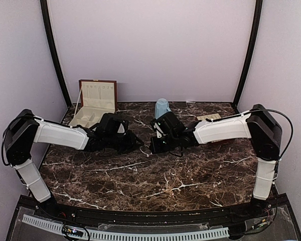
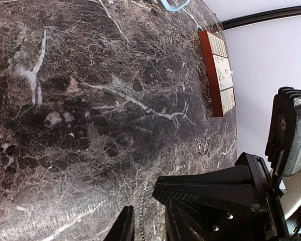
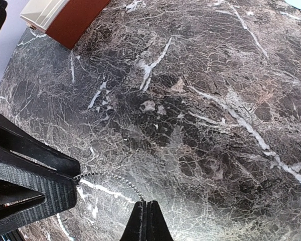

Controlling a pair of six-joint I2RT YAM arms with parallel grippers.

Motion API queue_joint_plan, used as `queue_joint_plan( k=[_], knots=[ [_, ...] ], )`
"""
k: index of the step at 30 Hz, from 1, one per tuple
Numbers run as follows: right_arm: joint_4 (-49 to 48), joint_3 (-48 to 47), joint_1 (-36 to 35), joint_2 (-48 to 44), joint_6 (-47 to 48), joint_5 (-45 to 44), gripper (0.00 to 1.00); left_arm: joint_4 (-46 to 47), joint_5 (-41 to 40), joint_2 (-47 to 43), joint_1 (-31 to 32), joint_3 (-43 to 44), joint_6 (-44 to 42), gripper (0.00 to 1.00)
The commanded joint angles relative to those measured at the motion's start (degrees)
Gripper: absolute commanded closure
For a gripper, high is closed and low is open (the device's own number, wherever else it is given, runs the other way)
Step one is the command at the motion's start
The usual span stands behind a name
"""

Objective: Organize the mixed jewelry
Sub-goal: Pass from the right arm to the left

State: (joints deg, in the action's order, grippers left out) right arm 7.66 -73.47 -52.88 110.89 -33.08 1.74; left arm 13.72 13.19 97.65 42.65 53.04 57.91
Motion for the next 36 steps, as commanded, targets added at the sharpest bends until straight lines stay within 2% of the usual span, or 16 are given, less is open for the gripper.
queue_joint_plan(
  k=[1,9,10,12,26,31,32,36],
  knots=[
    [-2.15,0.35,-0.60,-2.43,0.32,0.28,1.00,-0.32,0.66,0.15,0.19,1.27,0.11,0.77],
    [-2.26,0.54,-0.55,-2.87,0.30,-0.16,1.00,-1.91,0.26,0.58,0.16,1.67,0.12,0.77],
    [-2.33,0.61,-0.61,-2.95,0.30,-0.22,1.00,-1.92,0.46,0.76,0.15,1.78,0.12,0.82],
    [-2.30,0.61,-0.56,-2.94,0.40,-0.24,1.00,-1.94,0.67,0.90,0.15,1.95,0.13,0.86],
    [-2.37,0.87,-0.55,-2.79,0.39,-0.76,1.00,-1.71,1.02,0.83,0.23,2.03,0.53,1.00],
    [-2.28,0.87,-0.55,-2.94,0.54,-1.26,1.00,-1.45,1.28,0.70,0.20,2.07,0.43,1.00],
    [-2.22,0.94,-0.58,-3.31,0.55,-1.40,0.97,-1.47,1.16,0.53,0.23,2.07,0.31,1.00],
    [-2.87,2.33,-0.55,-5.65,1.03,-3.12,0.69,-1.58,0.28,-0.63,0.17,1.95,-0.28,1.00]
  ],
)
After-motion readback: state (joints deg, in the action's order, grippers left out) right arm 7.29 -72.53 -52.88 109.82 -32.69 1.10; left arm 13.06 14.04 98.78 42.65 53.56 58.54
